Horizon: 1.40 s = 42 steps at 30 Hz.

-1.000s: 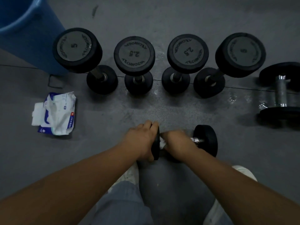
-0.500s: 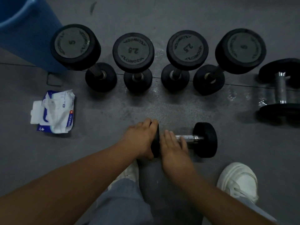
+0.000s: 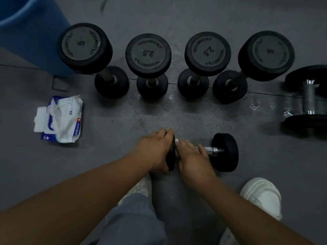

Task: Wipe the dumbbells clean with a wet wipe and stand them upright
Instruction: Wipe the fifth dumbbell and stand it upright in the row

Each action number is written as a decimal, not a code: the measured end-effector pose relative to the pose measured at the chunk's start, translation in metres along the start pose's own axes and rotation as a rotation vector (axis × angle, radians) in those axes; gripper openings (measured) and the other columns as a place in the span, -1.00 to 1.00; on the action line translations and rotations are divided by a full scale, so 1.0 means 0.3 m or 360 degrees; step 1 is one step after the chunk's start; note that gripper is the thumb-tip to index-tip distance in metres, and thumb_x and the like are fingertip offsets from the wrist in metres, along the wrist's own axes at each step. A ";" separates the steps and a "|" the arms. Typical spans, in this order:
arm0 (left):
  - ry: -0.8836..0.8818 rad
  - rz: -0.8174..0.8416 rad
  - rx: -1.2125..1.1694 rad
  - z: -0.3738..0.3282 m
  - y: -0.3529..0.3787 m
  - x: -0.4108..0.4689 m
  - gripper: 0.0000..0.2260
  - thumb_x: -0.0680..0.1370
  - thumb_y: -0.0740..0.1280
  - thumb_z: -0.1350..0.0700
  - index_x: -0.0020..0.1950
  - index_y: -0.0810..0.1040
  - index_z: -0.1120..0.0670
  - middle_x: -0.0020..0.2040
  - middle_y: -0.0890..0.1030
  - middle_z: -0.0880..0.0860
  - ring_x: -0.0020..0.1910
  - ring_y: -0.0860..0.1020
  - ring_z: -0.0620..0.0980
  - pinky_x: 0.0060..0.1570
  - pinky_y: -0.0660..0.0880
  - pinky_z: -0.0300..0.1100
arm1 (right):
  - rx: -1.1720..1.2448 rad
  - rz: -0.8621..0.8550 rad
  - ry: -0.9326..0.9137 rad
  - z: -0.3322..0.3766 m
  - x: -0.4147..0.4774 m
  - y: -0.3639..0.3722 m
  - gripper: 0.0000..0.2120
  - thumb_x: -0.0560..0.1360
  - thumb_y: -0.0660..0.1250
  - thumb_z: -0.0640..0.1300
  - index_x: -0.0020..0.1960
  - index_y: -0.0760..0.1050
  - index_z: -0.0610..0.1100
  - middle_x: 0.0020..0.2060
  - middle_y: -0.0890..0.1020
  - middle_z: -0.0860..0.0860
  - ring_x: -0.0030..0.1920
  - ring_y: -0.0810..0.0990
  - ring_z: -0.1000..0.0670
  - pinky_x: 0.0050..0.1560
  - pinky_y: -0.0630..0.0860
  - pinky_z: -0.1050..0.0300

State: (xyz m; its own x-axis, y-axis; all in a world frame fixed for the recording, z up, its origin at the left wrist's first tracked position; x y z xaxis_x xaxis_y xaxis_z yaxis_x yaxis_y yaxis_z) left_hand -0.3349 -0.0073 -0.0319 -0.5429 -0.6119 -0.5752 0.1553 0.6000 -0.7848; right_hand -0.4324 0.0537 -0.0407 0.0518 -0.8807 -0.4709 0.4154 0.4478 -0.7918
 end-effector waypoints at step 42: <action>-0.0013 0.0092 0.0051 0.003 0.007 0.015 0.00 0.24 0.55 -0.17 0.49 0.05 0.04 0.36 0.29 0.04 0.27 0.42 0.08 0.12 0.48 0.01 | -0.0258 -0.0270 -0.0439 0.007 -0.011 -0.067 -0.89 0.37 0.34 -0.11 -0.12 0.58 0.01 -0.15 0.64 0.11 -0.01 0.60 0.00 0.12 0.26 0.10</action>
State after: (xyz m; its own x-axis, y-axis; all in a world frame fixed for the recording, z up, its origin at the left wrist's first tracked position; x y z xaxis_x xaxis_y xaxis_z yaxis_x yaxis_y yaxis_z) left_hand -0.3363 -0.0094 -0.0364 -0.5255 -0.5807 -0.6218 0.2128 0.6179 -0.7569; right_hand -0.4390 0.0472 -0.0223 0.2466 -0.9433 -0.2222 0.2909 0.2908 -0.9115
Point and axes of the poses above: each hand's wrist, its own x-axis towards the middle knuckle, its own y-axis out of the palm, z = x × y, the point moved 7 cm from there along x, towards the middle knuckle
